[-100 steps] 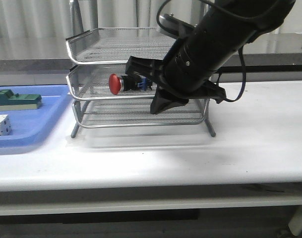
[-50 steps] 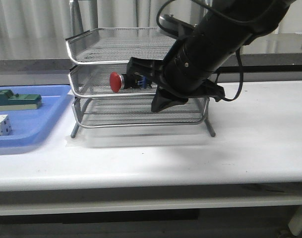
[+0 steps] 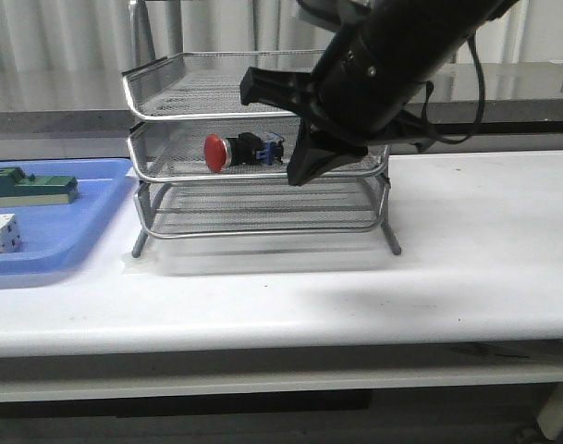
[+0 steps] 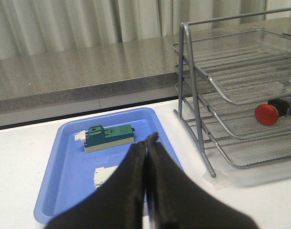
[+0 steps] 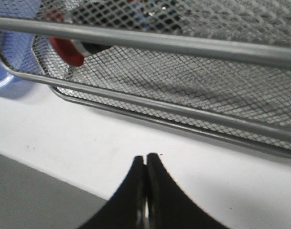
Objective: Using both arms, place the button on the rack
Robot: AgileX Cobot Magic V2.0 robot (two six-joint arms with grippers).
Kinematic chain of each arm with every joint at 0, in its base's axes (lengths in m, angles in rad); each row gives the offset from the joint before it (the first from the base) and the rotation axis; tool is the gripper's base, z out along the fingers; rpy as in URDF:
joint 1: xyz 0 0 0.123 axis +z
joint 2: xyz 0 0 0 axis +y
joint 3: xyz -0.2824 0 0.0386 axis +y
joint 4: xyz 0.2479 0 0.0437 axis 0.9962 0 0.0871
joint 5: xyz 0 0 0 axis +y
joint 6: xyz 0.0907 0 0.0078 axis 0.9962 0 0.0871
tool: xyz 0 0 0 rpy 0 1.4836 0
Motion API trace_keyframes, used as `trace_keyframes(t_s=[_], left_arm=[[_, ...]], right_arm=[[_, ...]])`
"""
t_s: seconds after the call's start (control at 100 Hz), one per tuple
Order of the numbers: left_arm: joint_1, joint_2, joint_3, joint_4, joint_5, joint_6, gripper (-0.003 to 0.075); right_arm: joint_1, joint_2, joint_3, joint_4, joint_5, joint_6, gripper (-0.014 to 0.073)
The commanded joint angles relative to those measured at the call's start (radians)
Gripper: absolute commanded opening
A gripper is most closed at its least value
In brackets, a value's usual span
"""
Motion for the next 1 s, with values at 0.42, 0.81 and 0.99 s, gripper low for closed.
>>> trace_keyframes(t_s=[0.42,0.81,0.99], left_arm=[[0.003,0.006,-0.027,-0.015,-0.079,-0.01,-0.0021],[0.003,0.006,-0.027,-0.015,-0.079,-0.01,-0.0021],[0.003,0.006,-0.027,-0.015,-0.079,-0.01,-0.0021]], right_arm=[[-0.047,-0.397,0.221,-0.187,0.003,-0.012,-0.0064],[-0.241,-0.755,0.4,-0.251,0.044,-0.012,-0.0061],[-0.32,-0.925,0.467,-0.276,0.101,-0.012,-0.0061]])
